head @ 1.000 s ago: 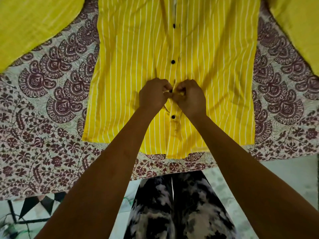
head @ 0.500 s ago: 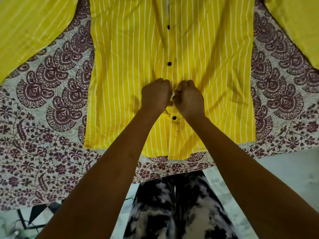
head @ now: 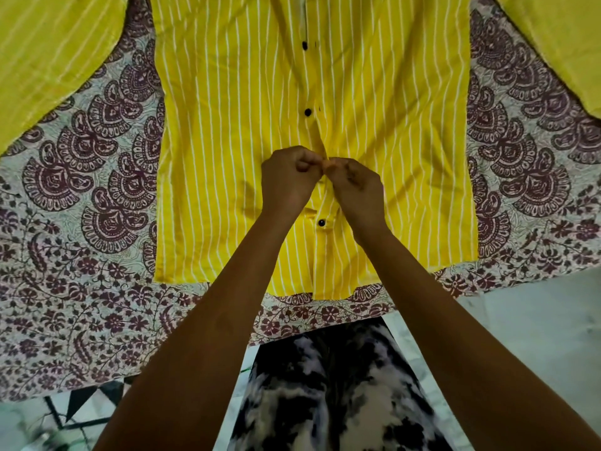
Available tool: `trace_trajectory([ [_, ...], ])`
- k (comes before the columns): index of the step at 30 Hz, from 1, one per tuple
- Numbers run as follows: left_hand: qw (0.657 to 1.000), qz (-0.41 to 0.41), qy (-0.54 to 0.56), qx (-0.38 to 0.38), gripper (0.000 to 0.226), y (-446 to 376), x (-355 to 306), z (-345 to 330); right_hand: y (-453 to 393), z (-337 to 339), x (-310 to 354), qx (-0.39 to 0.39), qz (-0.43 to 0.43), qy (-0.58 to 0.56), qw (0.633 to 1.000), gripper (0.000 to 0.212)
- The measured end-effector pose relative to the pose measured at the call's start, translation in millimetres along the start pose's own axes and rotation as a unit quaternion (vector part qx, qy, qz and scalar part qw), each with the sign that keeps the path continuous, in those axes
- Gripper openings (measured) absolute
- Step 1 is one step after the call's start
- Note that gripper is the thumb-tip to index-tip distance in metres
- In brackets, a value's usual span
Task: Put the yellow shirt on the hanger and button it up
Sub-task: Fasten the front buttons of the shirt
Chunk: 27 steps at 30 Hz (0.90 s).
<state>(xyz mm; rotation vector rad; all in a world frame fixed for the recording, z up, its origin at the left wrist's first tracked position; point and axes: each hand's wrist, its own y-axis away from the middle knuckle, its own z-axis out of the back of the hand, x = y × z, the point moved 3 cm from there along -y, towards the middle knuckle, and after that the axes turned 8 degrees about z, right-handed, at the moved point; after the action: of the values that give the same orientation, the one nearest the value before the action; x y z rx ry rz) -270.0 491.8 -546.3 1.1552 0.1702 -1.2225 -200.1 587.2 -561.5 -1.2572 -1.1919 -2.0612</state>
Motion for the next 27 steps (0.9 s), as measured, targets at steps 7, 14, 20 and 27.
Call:
trace_trajectory([
  [7, 0.998, 0.022, 0.066, 0.01, 0.007, 6.9, -0.5, 0.7, -5.3, 8.5, 3.4, -0.024, -0.051, -0.039, 0.998, 0.009],
  [14, 0.999, -0.012, 0.038, -0.03, 0.008, 7.6, -3.5, -0.7, 1.5, 7.6, 3.2, -0.035, -0.065, -0.072, 0.995, 0.01],
  [20, 0.998, -0.034, 0.003, -0.048, 0.005, 8.0, -2.5, -1.8, 3.4, 8.5, 5.6, -0.036, -0.071, -0.096, 0.992, 0.013],
  [27, 0.993, -0.057, -0.058, -0.087, 0.008, 11.4, -9.4, -4.5, 6.9, 8.5, 6.1, -0.03, -0.121, -0.163, 0.979, 0.013],
])
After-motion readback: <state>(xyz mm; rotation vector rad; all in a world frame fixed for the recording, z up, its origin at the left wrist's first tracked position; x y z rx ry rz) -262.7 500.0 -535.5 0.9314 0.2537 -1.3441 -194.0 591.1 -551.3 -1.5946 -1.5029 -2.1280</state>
